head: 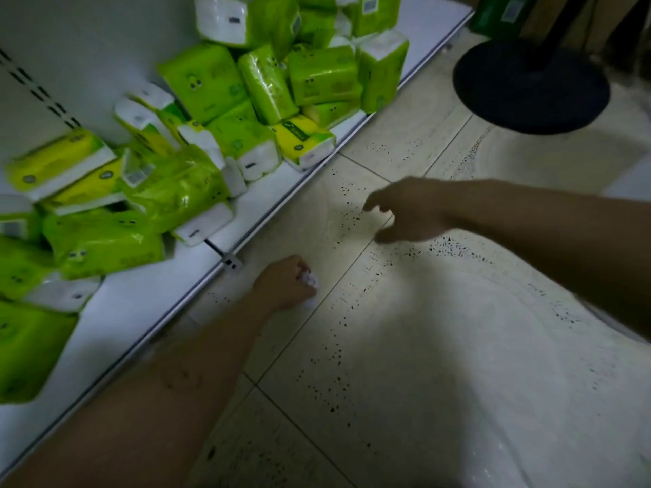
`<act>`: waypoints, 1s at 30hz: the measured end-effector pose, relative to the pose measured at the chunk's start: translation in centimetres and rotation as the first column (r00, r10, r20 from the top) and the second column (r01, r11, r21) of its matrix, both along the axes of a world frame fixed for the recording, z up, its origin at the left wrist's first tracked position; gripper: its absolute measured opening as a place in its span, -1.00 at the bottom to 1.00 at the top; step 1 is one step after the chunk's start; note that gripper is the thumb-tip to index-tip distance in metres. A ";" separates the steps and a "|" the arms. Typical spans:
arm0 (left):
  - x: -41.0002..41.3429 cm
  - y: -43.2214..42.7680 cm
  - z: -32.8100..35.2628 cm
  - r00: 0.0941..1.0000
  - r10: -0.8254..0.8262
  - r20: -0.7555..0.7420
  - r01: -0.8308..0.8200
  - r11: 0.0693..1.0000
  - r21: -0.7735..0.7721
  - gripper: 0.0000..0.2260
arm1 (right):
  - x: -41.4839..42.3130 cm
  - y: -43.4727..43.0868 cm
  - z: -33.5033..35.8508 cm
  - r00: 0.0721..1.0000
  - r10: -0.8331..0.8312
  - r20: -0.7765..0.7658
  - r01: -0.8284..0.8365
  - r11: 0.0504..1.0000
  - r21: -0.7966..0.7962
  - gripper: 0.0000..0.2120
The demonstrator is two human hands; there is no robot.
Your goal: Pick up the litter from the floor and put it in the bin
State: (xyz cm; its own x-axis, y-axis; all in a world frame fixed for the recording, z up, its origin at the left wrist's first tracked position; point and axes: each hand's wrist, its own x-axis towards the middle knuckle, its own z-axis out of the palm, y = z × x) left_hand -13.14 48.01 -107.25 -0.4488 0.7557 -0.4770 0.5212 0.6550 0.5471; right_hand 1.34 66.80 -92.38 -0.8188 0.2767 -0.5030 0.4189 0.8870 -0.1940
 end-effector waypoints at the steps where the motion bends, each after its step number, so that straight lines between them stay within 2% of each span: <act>1: 0.5 0.7 1.1 0.999 0.011 0.036 -0.013 0.998 0.068 -0.75 | 1.2 -0.3 -0.9 1.000 0.007 0.018 -0.006 0.999 -0.036 -0.33; 3: 2.1 2.7 3.3 0.991 -0.003 0.136 -0.025 0.979 0.201 -0.85 | 3.4 -0.5 -2.9 1.000 -0.005 -0.002 0.005 0.999 -0.048 -0.21; 5: 3.8 5.1 5.3 0.960 0.011 0.280 -0.100 0.947 0.306 -0.86 | 5.2 -0.5 -4.4 0.986 -0.079 -0.144 0.067 0.994 -0.087 -0.12; 6: 4.6 6.3 6.2 0.925 0.037 0.379 -0.174 0.927 0.333 -0.81 | 5.9 -0.5 -4.4 0.957 -0.139 -0.253 0.105 0.984 -0.142 -0.15; 8: 6.2 8.9 8.4 0.843 0.048 0.536 -0.282 0.888 0.364 -0.71 | 7.4 0.1 -3.5 0.838 -0.274 -0.471 0.170 0.953 -0.252 -0.35; 10: 7.8 11.0 10.7 0.817 0.013 0.576 -0.299 0.864 0.405 -0.67 | 8.9 1.2 -1.4 0.720 -0.362 -0.592 0.256 0.931 -0.259 -0.51; 12: 8.8 13.0 12.8 0.869 -0.039 0.494 -0.237 0.844 0.482 -0.69 | 10.1 2.7 1.3 0.655 -0.410 -0.635 0.354 0.909 -0.221 -0.56; 14: 9.5 15.3 14.6 0.940 -0.122 0.318 -0.086 0.819 0.567 -0.70 | 11.9 4.5 4.1 0.597 -0.463 -0.655 0.440 0.872 -0.215 -0.56; 16: 10.1 17.3 16.4 0.972 -0.208 0.105 0.103 0.788 0.607 -0.66 | 13.5 6.3 7.2 0.548 -0.484 -0.682 0.522 0.835 -0.174 -0.57; 20: 12.3 20.2 21.7 0.930 -0.292 -0.225 0.367 0.690 0.624 -0.47 | 17.8 8.4 13.6 0.410 -0.532 -0.741 0.717 0.690 -0.099 -0.57; 23: 15.0 21.8 26.2 0.860 -0.368 -0.353 0.508 0.671 0.540 -0.34 | 22.8 9.1 16.6 0.319 -0.559 -0.766 0.848 0.529 -0.033 -0.51; 25: 17.3 22.5 28.8 0.811 -0.437 -0.390 0.583 0.668 0.462 -0.29 | 26.4 9.1 17.7 0.241 -0.681 -0.691 0.920 0.387 -0.061 -0.40; 26: 18.4 22.5 30.0 0.792 -0.455 -0.407 0.606 0.671 0.428 -0.27 | 27.9 8.9 18.2 0.239 -0.764 -0.599 0.947 0.320 -0.030 -0.28; 28: 20.4 22.1 32.7 0.760 -0.508 -0.405 0.645 0.668 0.372 -0.24 | 30.4 7.9 19.2 0.306 -0.889 -0.341 0.952 0.280 0.124 -0.07; 30: 21.7 22.0 35.6 0.720 -0.581 -0.380 0.690 0.656 0.304 -0.25 | 31.9 7.0 21.2 0.295 -0.916 -0.274 0.951 0.254 0.175 -0.07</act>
